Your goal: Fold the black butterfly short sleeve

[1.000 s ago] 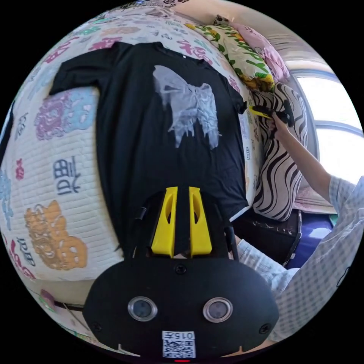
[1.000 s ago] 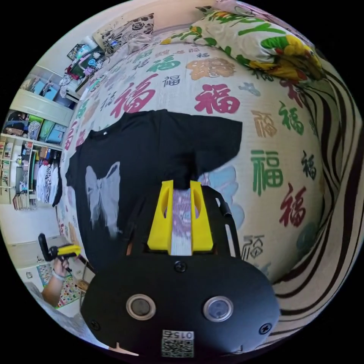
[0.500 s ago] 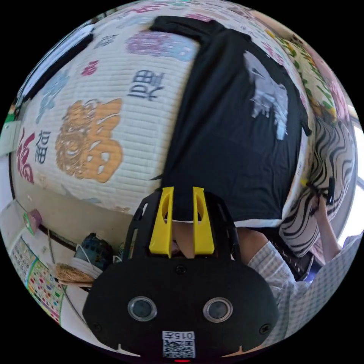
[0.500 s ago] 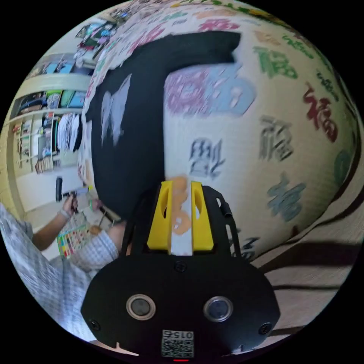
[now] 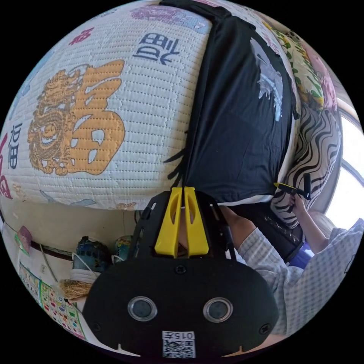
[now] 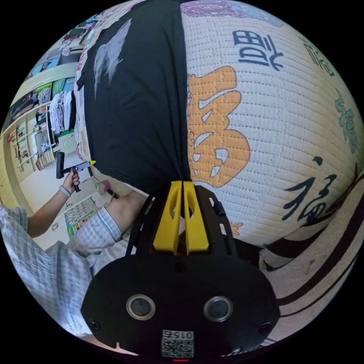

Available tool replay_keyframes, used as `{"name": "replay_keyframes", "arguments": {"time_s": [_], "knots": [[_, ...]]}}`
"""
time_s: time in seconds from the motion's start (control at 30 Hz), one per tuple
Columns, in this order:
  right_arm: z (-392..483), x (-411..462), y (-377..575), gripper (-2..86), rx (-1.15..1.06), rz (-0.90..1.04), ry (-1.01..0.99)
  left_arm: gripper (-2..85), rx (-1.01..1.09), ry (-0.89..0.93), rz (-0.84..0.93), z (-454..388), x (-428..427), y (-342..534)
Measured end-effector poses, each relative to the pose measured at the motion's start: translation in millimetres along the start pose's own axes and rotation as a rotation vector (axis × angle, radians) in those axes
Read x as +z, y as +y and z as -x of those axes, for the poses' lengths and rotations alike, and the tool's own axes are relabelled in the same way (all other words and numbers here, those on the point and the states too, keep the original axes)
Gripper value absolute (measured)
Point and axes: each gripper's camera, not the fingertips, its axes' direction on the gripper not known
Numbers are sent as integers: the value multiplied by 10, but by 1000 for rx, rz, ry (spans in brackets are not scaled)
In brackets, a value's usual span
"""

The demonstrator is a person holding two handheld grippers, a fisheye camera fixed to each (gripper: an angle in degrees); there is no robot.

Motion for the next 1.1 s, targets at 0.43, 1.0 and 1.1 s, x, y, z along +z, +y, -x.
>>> {"name": "replay_keyframes", "arguments": {"time_s": [0.43, 1.0, 1.1], "knots": [[-28, 28, 222, -4, 155, 79, 75, -4, 2, 81, -37, 466, -178, 325], [79, -1074, 396, 2, 251, -299, 75, 28, 62, -23, -335, 712, -1627, -282], [-9, -1555, 87, 22, 229, -499, -8, 73, 32, 77, -462, 747, -1941, -887]]}}
